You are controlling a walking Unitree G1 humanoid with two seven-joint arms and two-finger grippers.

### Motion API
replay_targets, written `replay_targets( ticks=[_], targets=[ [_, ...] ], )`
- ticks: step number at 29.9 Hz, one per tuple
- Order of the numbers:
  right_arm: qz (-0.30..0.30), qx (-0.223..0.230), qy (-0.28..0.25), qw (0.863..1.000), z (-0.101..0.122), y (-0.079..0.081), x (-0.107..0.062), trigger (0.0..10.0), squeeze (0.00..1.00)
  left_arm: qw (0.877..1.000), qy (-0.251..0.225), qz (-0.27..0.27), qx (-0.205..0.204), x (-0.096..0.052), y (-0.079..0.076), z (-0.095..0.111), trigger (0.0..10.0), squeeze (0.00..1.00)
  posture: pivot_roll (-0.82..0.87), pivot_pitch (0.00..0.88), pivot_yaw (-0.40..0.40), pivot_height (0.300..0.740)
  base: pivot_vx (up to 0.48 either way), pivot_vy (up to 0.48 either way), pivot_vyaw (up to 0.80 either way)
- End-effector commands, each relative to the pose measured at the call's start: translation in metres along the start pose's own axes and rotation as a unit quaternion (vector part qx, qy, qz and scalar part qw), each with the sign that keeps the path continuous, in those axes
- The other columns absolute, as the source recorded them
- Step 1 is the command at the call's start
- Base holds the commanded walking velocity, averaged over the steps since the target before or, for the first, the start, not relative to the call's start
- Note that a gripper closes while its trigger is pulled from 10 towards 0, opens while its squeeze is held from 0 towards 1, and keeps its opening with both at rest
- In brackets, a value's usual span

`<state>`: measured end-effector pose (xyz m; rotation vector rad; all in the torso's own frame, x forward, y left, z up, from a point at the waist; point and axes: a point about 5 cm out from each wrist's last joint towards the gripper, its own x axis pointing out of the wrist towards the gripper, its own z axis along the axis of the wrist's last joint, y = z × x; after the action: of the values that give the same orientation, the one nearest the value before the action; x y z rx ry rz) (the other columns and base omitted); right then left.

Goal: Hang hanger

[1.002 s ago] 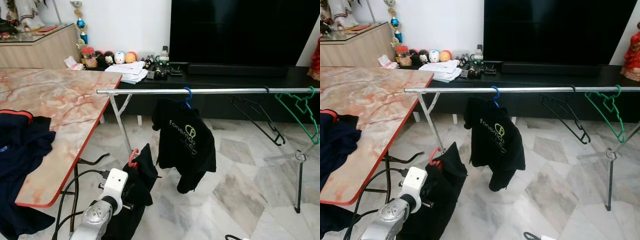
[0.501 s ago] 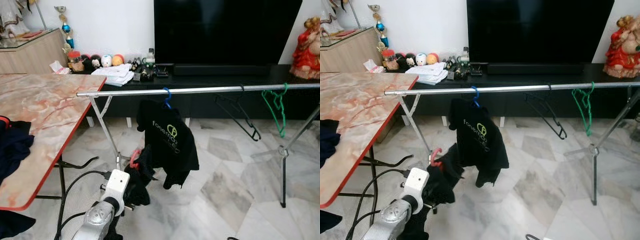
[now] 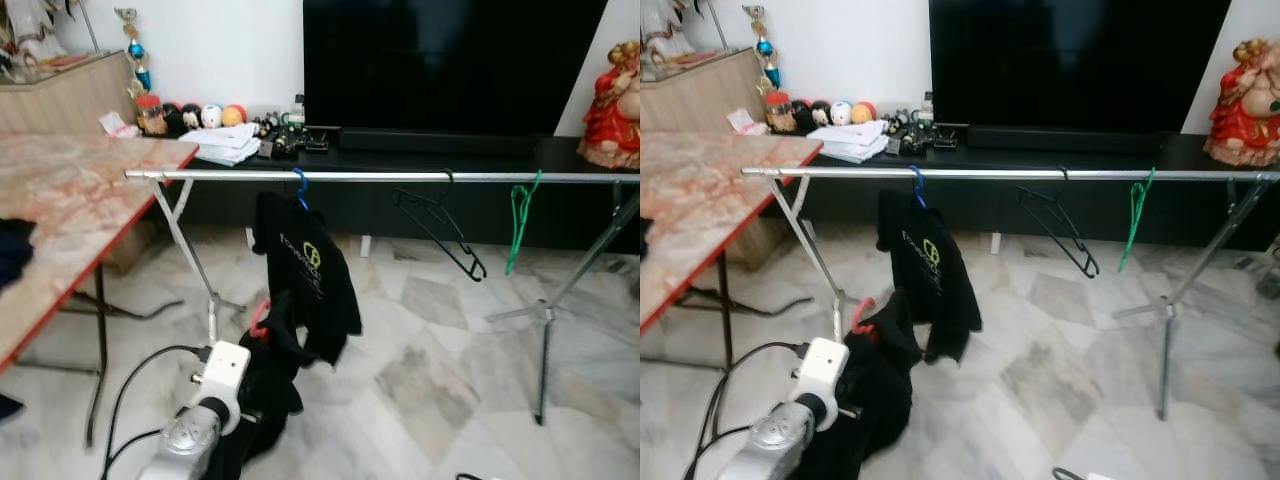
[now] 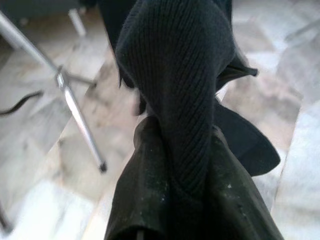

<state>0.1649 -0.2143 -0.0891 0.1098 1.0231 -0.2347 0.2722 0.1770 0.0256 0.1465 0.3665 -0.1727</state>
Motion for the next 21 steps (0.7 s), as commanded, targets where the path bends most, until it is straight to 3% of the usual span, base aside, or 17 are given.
replay_targets(
  ticks=[1, 5, 13, 21],
  targets=[
    [-0.003, -0.009, 0.000, 1.000, 0.0017, -0.0030, 0.0000, 10.0, 0.00, 1.000, -0.027, 0.009, 0.002, 0.0009, 0.0034, 0.0112, 10.0, 0.00, -0.03, 0.000, 0.029, 0.740, 0.000, -0.465, 0.00],
    [-0.001, -0.021, 0.001, 1.000, 0.0022, -0.0035, 0.0001, 10.0, 0.00, 0.999, -0.025, 0.021, 0.000, -0.0036, 0.0099, 0.0073, 10.0, 0.00, -0.02, 0.000, 0.026, 0.740, 0.000, -0.462, 0.00],
    [0.001, -0.024, 0.000, 1.000, 0.0023, -0.0037, 0.0000, 10.0, 0.00, 0.999, -0.024, 0.021, 0.001, -0.0034, 0.0081, 0.0069, 10.0, 0.00, -0.03, 0.000, 0.025, 0.740, 0.000, -0.405, 0.00],
    [0.002, -0.029, 0.001, 1.000, 0.0026, -0.0037, 0.0001, 10.0, 0.00, 0.999, -0.020, 0.041, -0.008, -0.0058, 0.0098, 0.0029, 10.0, 0.00, -0.03, 0.000, 0.024, 0.740, 0.000, 0.000, 0.00]
  ],
)
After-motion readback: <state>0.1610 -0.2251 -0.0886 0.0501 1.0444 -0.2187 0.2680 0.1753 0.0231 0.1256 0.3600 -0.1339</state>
